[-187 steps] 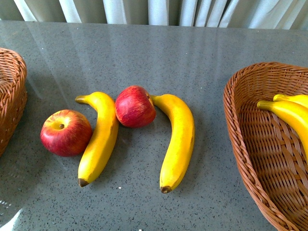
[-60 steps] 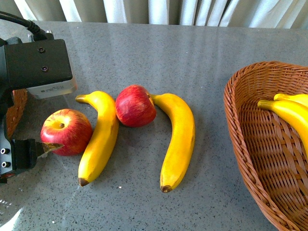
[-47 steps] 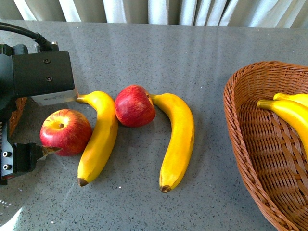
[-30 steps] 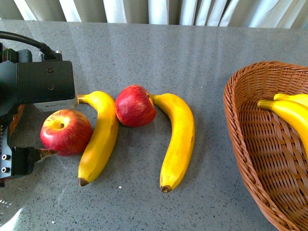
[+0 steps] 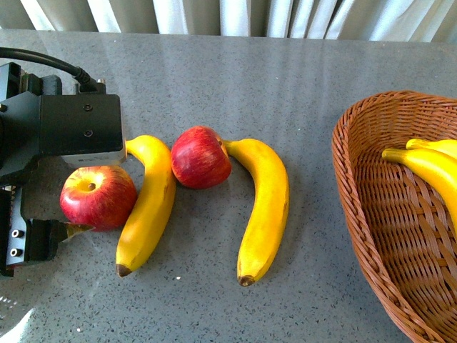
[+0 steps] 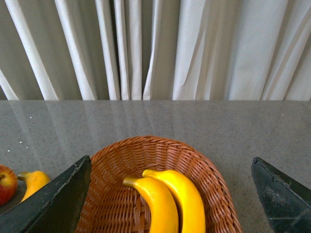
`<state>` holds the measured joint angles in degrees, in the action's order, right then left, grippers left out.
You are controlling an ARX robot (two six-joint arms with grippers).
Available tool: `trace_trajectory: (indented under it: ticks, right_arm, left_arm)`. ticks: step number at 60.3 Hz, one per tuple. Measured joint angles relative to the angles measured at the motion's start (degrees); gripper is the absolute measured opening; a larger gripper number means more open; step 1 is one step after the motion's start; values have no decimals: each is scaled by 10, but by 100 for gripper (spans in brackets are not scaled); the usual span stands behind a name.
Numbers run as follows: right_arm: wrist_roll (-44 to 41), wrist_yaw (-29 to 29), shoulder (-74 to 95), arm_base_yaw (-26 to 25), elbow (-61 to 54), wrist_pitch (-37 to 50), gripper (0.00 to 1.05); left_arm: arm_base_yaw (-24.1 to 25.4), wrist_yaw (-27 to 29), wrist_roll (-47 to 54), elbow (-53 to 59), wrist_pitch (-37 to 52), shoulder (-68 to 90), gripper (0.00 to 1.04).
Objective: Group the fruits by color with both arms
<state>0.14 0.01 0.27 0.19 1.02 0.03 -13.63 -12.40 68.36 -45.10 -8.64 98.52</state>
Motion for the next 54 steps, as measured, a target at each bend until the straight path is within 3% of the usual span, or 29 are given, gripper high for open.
trace_trajectory:
  ticks: [54]
  right_arm:
    - [0, 0, 0, 0, 0, 0, 96]
  left_arm:
    - [-17, 0, 13, -24, -15, 40, 96]
